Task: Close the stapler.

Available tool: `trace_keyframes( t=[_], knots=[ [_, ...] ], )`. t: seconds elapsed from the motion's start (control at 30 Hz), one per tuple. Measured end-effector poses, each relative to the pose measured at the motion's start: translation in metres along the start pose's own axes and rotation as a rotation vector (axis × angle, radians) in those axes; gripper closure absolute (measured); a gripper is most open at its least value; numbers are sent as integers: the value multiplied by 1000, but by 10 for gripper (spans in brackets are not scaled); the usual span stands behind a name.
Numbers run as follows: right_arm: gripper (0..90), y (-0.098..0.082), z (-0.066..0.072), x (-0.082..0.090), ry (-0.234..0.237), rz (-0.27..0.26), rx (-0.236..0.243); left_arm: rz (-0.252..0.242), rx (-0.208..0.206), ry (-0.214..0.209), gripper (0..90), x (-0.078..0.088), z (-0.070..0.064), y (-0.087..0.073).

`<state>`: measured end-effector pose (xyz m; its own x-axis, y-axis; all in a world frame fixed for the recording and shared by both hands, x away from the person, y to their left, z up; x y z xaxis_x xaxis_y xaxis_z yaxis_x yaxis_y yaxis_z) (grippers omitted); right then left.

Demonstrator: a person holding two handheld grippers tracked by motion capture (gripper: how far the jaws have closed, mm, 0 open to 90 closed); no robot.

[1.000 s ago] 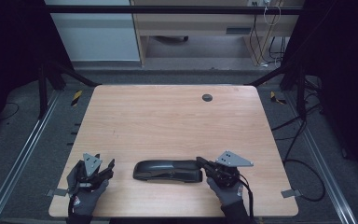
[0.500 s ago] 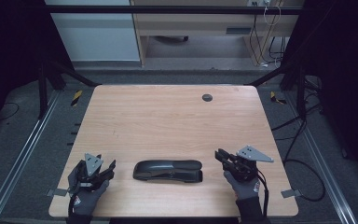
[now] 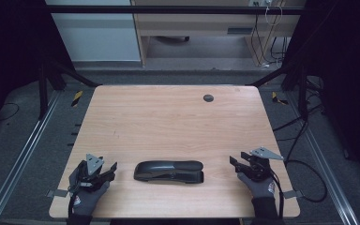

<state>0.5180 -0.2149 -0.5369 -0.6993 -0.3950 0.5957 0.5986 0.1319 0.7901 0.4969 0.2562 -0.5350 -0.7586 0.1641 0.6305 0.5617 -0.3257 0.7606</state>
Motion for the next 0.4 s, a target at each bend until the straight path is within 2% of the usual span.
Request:
trace_keyframes(
  t=[0.13, 0.27, 0.4],
  knots=[
    [376, -10, -17, -1, -44, 42, -8, 15, 6, -5, 388, -2, 2, -3],
    [345, -16, -29, -1, -82, 81, 21, 37, 6, -3, 379, -5, 6, -5],
    [319, -16, -35, 0, -102, 80, 22, 42, 15, 0, 374, -5, 9, -6]
  ],
)
Point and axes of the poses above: each handheld gripper's, and its own axes: x roughly backward along the jaws, y roughly out of its top, z roughly to its left, the point moved 9 cm from there along -x, roughly forward along the jaws, and after that the axes turned 5 degrees about z, right-handed, at the moved point
